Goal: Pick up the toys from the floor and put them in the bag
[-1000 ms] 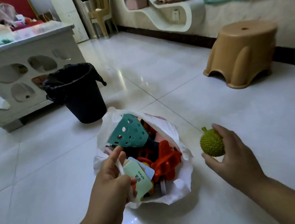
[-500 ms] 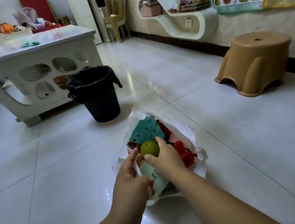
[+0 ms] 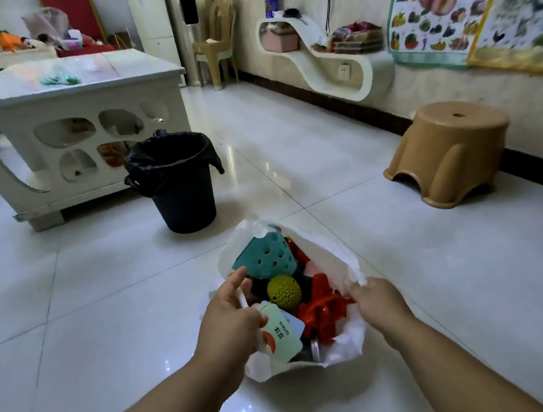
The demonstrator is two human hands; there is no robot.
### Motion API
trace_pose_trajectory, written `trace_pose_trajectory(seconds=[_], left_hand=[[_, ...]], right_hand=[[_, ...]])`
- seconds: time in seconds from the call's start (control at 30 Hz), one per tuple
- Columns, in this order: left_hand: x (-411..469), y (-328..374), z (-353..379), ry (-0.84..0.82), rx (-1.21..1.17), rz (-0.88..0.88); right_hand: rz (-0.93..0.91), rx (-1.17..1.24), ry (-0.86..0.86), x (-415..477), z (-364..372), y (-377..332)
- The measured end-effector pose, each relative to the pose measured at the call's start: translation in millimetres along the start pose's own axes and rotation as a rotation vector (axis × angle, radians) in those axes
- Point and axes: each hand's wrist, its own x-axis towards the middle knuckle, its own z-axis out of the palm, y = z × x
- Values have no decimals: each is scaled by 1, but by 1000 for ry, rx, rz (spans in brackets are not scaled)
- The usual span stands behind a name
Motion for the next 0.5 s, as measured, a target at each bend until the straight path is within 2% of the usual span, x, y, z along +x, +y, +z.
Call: trace_pose_trajectory(seconds=[0.07, 0.17, 0.33, 0.5], left_hand=[[2, 12, -6, -51, 3, -11], [5, 41, -19, -112, -7, -44], [2, 98, -33, -196, 61, -13], [0, 148, -30, -245, 136, 112]], right_hand=[[-25, 227, -77, -5, -13, -16], [-89, 347, -36, -14, -37, -48], [-89, 392, -49, -36, -55, -101], [-150, 406, 65, -53, -79, -134]])
